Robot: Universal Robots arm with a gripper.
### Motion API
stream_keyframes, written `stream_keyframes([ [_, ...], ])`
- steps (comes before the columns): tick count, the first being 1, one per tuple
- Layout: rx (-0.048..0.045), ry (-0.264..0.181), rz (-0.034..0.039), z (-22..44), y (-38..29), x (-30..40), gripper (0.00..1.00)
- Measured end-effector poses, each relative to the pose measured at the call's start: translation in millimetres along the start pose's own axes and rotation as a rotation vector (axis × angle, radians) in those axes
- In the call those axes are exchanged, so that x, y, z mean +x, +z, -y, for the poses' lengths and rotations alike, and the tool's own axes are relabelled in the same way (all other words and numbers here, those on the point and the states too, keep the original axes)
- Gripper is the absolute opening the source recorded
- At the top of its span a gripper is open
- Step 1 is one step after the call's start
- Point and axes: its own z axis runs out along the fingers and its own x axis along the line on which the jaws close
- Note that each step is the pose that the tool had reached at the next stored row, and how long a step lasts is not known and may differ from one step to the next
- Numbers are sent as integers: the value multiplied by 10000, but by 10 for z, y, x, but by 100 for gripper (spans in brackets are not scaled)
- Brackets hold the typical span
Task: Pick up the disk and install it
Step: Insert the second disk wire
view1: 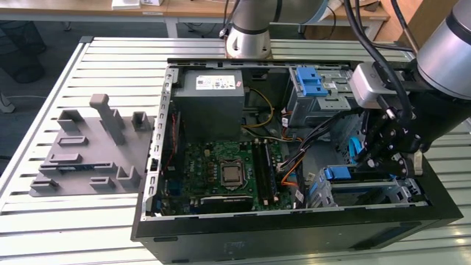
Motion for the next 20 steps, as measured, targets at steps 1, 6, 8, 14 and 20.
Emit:
stream_keyframes([
  [1, 0, 0, 0, 2, 2, 1, 16],
  [6, -2, 1, -1, 14, 9, 3, 16],
  [8, -2, 2, -2, 16, 13, 3, 16],
  [14, -4, 1, -2, 21, 25, 3, 16],
  [20, -12, 1, -1, 29, 34, 3, 16],
])
